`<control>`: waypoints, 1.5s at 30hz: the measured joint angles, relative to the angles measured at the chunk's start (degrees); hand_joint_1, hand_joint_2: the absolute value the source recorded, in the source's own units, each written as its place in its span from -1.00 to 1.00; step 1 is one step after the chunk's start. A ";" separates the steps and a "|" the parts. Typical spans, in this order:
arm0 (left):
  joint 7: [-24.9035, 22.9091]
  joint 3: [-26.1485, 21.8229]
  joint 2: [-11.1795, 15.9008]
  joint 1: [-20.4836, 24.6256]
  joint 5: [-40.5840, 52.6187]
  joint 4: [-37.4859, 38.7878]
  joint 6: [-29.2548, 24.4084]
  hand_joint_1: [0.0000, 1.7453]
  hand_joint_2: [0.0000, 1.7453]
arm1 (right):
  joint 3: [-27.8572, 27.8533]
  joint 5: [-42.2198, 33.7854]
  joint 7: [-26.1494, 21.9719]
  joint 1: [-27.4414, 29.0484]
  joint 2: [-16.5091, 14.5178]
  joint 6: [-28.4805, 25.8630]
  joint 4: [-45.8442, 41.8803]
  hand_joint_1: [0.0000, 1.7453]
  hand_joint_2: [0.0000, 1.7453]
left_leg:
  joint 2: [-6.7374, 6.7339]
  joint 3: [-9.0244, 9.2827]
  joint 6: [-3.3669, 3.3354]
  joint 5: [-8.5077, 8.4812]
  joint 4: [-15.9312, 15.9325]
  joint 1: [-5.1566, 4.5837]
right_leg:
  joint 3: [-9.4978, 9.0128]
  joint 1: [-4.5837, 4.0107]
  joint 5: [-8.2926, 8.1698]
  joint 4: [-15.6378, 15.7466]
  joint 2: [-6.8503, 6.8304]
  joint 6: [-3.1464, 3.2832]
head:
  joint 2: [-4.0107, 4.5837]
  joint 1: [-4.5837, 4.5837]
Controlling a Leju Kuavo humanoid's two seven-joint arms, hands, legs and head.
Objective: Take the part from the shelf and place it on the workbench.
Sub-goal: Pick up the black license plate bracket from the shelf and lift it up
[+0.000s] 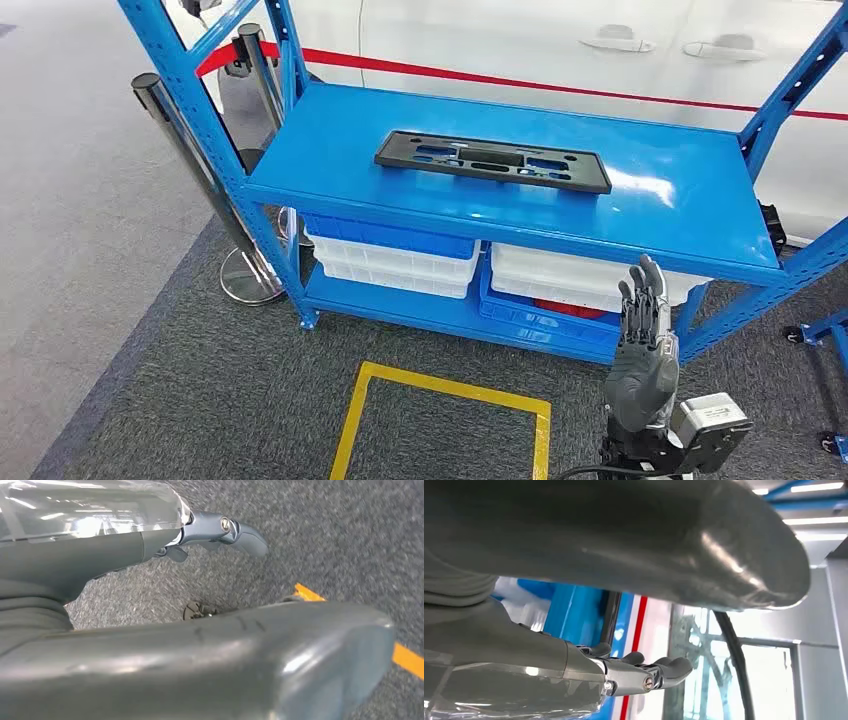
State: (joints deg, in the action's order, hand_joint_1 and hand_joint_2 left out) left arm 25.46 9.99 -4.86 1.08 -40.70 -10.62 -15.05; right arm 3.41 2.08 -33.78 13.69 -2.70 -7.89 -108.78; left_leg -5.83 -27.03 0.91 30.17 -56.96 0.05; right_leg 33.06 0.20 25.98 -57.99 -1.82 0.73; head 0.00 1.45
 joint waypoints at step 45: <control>-0.98 1.38 0.52 0.27 1.99 0.41 2.48 -1.00 -1.00 | 7.43 49.57 8.94 -8.60 -0.33 -21.68 3.14 -1.00 1.00 | 5.50 -6.79 -0.91 -4.72 -1.65 0.34 | -3.02 0.59 3.02 0.13 2.79 -1.75 | 0.00 0.12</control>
State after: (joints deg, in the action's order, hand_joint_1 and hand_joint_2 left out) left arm 24.48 11.37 -4.34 1.35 -38.71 -10.21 -12.57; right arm 10.84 51.65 -24.84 5.10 -3.03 -29.57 -105.64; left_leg -0.34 -33.83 0.01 25.45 -58.61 0.38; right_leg 30.04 0.80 28.99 -57.87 0.97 -1.01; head 0.00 1.57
